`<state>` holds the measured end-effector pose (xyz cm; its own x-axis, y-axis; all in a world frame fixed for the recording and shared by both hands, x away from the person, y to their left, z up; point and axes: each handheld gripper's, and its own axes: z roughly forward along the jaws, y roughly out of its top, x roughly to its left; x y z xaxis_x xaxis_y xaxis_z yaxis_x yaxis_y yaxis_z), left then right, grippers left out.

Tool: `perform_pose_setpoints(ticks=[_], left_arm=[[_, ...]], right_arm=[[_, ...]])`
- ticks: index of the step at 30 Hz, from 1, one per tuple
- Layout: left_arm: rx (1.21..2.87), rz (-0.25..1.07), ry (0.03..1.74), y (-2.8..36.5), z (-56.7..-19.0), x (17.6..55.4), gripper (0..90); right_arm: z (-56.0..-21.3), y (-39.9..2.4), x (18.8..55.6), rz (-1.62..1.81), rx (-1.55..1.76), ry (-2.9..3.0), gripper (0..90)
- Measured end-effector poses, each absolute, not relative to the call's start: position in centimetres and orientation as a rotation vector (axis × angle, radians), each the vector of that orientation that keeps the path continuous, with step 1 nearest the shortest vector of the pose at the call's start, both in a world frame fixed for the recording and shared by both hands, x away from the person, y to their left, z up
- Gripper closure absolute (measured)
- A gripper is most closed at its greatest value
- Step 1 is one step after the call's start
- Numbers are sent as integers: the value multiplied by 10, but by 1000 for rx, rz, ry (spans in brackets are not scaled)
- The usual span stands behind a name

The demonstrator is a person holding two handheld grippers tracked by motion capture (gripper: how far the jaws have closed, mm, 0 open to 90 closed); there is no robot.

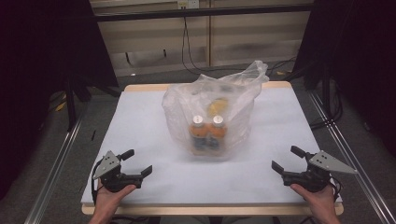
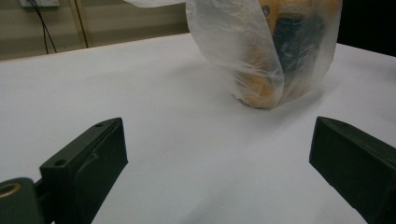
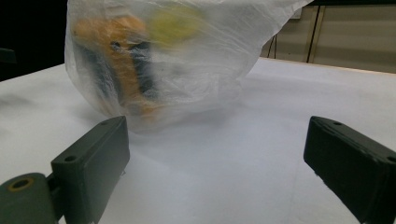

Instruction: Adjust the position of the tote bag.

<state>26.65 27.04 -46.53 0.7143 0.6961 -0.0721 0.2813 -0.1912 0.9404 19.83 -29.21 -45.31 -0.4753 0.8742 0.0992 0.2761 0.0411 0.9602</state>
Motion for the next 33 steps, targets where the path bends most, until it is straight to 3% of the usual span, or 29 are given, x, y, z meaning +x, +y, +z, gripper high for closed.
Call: perform_pose_setpoints(ticks=[15, 28, 33], left_arm=[[1791, 360, 799, 266, -465, 271, 118], [1785, 347, 756, 261, -458, 277, 245], [1762, 364, 765, 259, -452, 283, 257]], right_arm=[[-454, -293, 200, 1430, 1173, 1861, 172], [-449, -277, 215, 1444, 1125, 2004, 363], [-446, -271, 219, 1444, 1114, 2029, 399]])
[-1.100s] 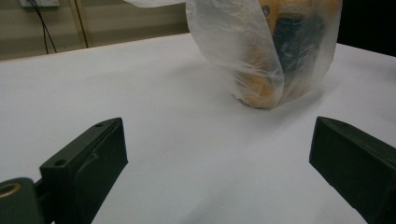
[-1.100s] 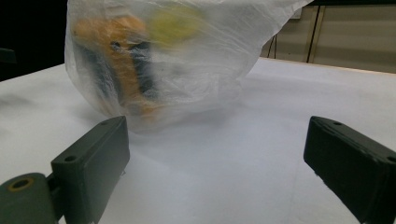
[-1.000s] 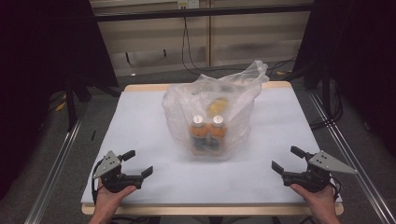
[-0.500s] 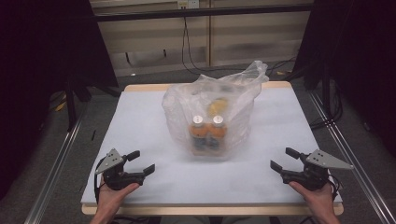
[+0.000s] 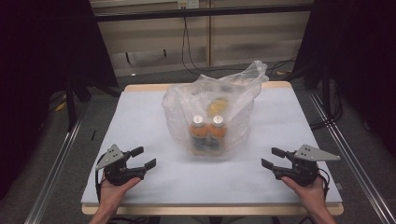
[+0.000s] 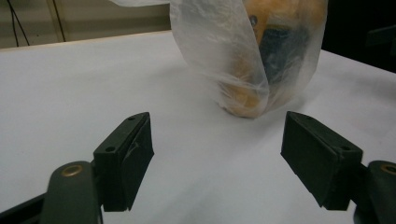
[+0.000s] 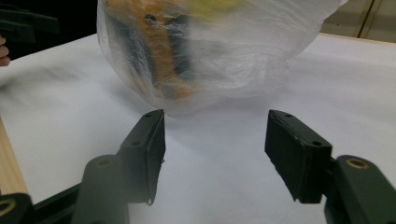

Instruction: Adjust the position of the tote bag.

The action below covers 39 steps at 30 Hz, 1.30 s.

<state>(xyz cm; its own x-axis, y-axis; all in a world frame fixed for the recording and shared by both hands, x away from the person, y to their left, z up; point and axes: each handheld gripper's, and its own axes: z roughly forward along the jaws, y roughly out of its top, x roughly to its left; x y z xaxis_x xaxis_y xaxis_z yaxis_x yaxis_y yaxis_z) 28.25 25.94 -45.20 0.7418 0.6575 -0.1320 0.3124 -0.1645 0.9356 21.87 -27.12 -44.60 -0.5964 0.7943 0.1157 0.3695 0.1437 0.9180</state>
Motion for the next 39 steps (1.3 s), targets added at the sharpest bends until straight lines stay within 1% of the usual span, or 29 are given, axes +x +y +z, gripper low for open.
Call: perform_pose_setpoints(ticks=[3, 11, 14, 16, 18, 21, 22, 23, 26, 28, 30, 32, 39], left_arm=[[1763, 375, 752, 258, -448, 289, 269], [1748, 377, 728, 246, -435, 307, 309], [1743, 373, 715, 242, -429, 314, 316], [1734, 362, 717, 239, -426, 317, 319], [1726, 353, 706, 237, -424, 320, 325], [1725, 371, 719, 235, -419, 326, 363], [1721, 354, 713, 234, -417, 329, 363], [1721, 348, 710, 232, -414, 333, 372], [1707, 343, 693, 231, -411, 337, 368], [1701, 347, 699, 229, -407, 342, 344], [1685, 339, 690, 227, -403, 347, 333], [1683, 346, 689, 225, -399, 351, 296], [1708, 372, 678, 218, -387, 366, 267]], right_arm=[[-442, -267, 225, 1422, 1080, 2056, 431], [-437, -268, 237, 1455, 1089, 2057, 459], [-431, -265, 244, 1395, 1058, 2061, 488], [-430, -265, 246, 1395, 1057, 2064, 490], [-427, -265, 251, 1402, 1071, 2060, 512], [-424, -265, 265, 1418, 1095, 2053, 512], [-424, -265, 265, 1418, 1095, 2053, 512], [-420, -263, 274, 1431, 1100, 2051, 512], [-415, -262, 284, 1454, 1102, 2037, 491], [-413, -262, 288, 1461, 1096, 2033, 476], [-409, -261, 297, 1451, 1099, 2042, 434], [-404, -261, 307, 1428, 1110, 2049, 383], [-394, -267, 328, 1404, 1126, 2031, 360]])
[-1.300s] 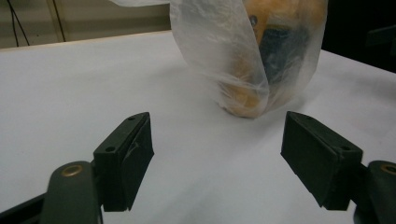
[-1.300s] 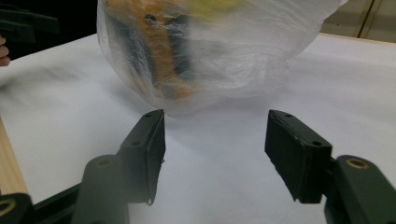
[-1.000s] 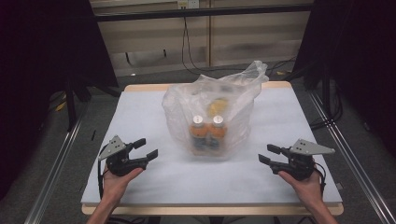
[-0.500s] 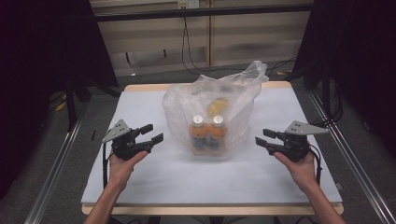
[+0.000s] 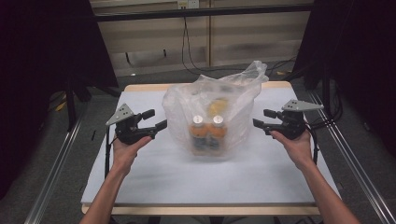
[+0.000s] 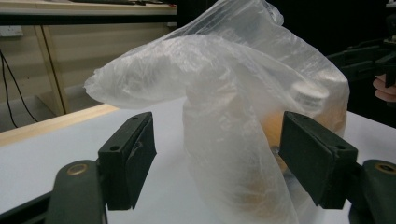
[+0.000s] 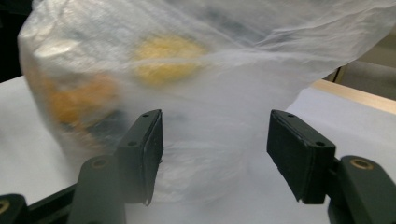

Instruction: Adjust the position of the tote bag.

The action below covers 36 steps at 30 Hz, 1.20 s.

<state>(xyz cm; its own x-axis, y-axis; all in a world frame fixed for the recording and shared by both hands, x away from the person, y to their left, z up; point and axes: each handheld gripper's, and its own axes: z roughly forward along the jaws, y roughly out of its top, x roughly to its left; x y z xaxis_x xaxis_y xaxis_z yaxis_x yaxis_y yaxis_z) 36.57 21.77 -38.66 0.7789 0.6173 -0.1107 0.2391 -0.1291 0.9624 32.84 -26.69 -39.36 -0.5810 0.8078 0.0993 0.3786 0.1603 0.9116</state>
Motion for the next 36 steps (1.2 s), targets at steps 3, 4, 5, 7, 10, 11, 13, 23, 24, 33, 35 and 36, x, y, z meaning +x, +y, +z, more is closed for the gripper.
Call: perform_pose_setpoints(ticks=[3, 4, 5, 7, 10, 11, 13, 23, 24, 33, 35, 36], left_arm=[[1697, 357, 656, 215, -381, 374, 271], [1703, 360, 660, 214, -378, 376, 279], [1703, 360, 660, 214, -378, 376, 280], [1700, 360, 656, 211, -373, 381, 277], [1700, 356, 653, 206, -367, 388, 266], [1702, 354, 650, 205, -365, 390, 265], [1702, 347, 647, 201, -362, 394, 252], [1718, 311, 644, 185, -365, 404, 211], [1726, 300, 638, 183, -366, 404, 215], [1770, 222, 633, 183, -372, 407, 558], [1787, 219, 631, 182, -372, 406, 663], [1793, 215, 624, 182, -373, 406, 772]], right_arm=[[-390, -271, 342, 1402, 1131, 2026, 356], [-390, -271, 345, 1396, 1138, 2029, 351], [-390, -272, 348, 1395, 1137, 2022, 345], [-389, -272, 352, 1389, 1147, 2023, 333], [-386, -272, 362, 1378, 1148, 2047, 302], [-386, -270, 367, 1368, 1143, 2069, 290], [-386, -267, 373, 1356, 1135, 2085, 281], [-379, -250, 396, 1412, 1160, 2021, 207], [-378, -250, 399, 1413, 1171, 2020, 205], [-394, -247, 407, 1421, 1212, 2119, 242], [-398, -243, 408, 1434, 1212, 2135, 268], [-401, -239, 408, 1432, 1213, 2165, 286]])
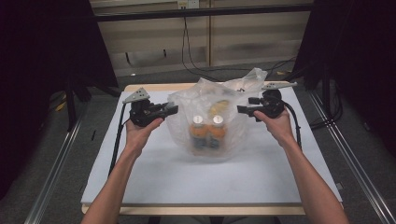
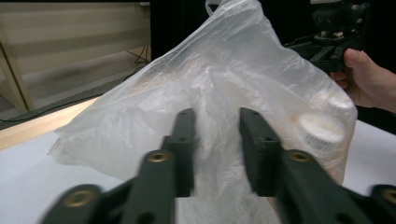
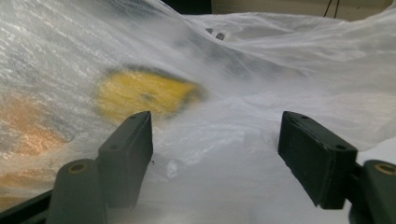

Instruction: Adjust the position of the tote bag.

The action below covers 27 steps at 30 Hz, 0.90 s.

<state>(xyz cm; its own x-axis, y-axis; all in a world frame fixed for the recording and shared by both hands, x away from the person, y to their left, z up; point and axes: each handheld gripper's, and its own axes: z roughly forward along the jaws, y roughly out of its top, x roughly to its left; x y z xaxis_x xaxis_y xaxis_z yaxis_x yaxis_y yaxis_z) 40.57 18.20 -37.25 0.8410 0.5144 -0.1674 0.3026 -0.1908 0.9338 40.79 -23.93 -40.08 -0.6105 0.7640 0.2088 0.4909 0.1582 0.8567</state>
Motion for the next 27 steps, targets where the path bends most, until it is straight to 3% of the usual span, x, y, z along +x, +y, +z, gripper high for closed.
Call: perform_pose_setpoints(ticks=[1, 3, 4, 5, 10, 12, 13, 14, 17, 20, 24, 27], left_arm=[[1791, 206, 617, 182, -372, 405, 772], [1797, 206, 600, 182, -370, 402, 867], [1796, 214, 593, 182, -368, 400, 867], [1788, 219, 579, 183, -365, 397, 887], [1776, 228, 552, 186, -360, 390, 893], [1766, 224, 538, 187, -358, 386, 895], [1765, 219, 522, 188, -358, 383, 896], [1765, 226, 515, 188, -356, 382, 896], [1771, 228, 489, 189, -354, 376, 897], [1773, 223, 471, 189, -355, 374, 897], [1773, 230, 468, 191, -356, 373, 897], [1777, 251, 464, 192, -356, 370, 897]], right_arm=[[-401, -239, 408, 1432, 1213, 2165, 286], [-405, -236, 408, 1429, 1204, 2194, 346], [-405, -236, 408, 1429, 1204, 2194, 346], [-408, -234, 407, 1443, 1210, 2197, 414], [-414, -230, 405, 1442, 1200, 2220, 463], [-416, -227, 405, 1434, 1202, 2223, 436], [-416, -226, 406, 1440, 1224, 2199, 364], [-416, -226, 406, 1440, 1224, 2199, 364], [-417, -229, 409, 1449, 1249, 2166, 233], [-417, -233, 412, 1508, 1279, 2144, 187], [-408, -232, 416, 1539, 1275, 2116, 261], [-404, -227, 418, 1515, 1253, 2128, 500]])
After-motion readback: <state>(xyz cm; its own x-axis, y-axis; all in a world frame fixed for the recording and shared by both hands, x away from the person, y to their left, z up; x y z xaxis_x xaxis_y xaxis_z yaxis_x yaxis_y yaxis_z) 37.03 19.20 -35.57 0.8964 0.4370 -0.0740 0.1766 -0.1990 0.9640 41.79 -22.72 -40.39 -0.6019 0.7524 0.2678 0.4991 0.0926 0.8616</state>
